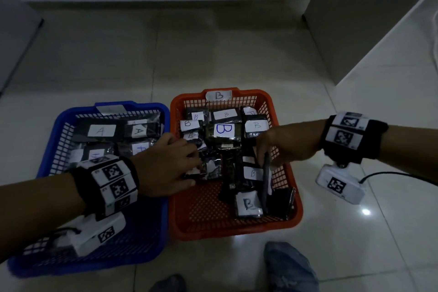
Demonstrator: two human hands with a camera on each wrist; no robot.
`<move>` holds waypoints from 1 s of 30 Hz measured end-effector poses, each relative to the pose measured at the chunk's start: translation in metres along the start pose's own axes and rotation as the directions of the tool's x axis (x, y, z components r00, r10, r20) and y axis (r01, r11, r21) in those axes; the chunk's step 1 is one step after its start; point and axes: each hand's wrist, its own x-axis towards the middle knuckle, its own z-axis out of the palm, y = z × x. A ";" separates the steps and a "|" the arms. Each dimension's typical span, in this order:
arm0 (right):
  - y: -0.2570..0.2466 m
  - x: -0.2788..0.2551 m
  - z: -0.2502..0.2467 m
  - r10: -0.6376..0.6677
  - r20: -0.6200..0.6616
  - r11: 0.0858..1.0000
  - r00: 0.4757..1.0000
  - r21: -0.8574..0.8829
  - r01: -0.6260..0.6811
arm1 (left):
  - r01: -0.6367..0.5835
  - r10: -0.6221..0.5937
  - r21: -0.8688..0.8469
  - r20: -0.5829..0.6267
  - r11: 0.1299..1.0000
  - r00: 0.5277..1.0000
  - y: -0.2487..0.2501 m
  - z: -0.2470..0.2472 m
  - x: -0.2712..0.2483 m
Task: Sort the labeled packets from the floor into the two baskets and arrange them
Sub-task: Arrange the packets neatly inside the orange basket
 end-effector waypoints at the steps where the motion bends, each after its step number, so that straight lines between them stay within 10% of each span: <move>1: 0.002 -0.002 -0.007 -0.002 -0.028 0.997 1.000 0.073 0.004 | 0.005 -0.006 -0.012 -0.019 1.000 1.000 -0.001 -0.001 0.001; 5: 0.003 -0.009 -0.028 0.018 -0.243 0.923 0.970 0.376 0.077 | 0.046 -0.062 -0.258 -0.056 0.965 0.996 0.003 -0.025 0.011; 8: -0.003 -0.002 -0.038 0.025 -0.347 0.886 0.938 0.442 0.140 | 0.170 -0.218 -0.603 -0.008 0.780 0.976 0.007 -0.045 0.023; 14: -0.017 0.007 -0.051 0.070 -0.411 0.824 0.909 0.537 0.179 | 0.238 -0.359 -0.641 -0.063 0.730 0.931 0.004 -0.066 0.042; 20: -0.036 0.030 -0.038 0.402 -0.697 0.767 0.594 0.610 0.197 | 0.324 -0.625 -0.882 0.043 0.342 0.779 0.006 -0.070 0.053; 23: -0.049 0.032 -0.029 0.331 -0.685 0.767 0.649 0.596 0.238 | 0.235 -0.728 -0.971 0.127 0.049 0.674 0.008 -0.073 0.056; 26: -0.062 0.032 -0.025 0.236 -0.743 0.839 0.627 0.481 0.253 | 0.094 -0.719 -0.976 0.208 -0.196 0.663 0.013 -0.082 0.058; 30: -0.047 0.036 -0.035 0.180 -0.794 0.944 0.580 0.305 0.126 | 0.103 -0.630 -0.976 0.202 -0.192 0.750 0.017 -0.092 0.060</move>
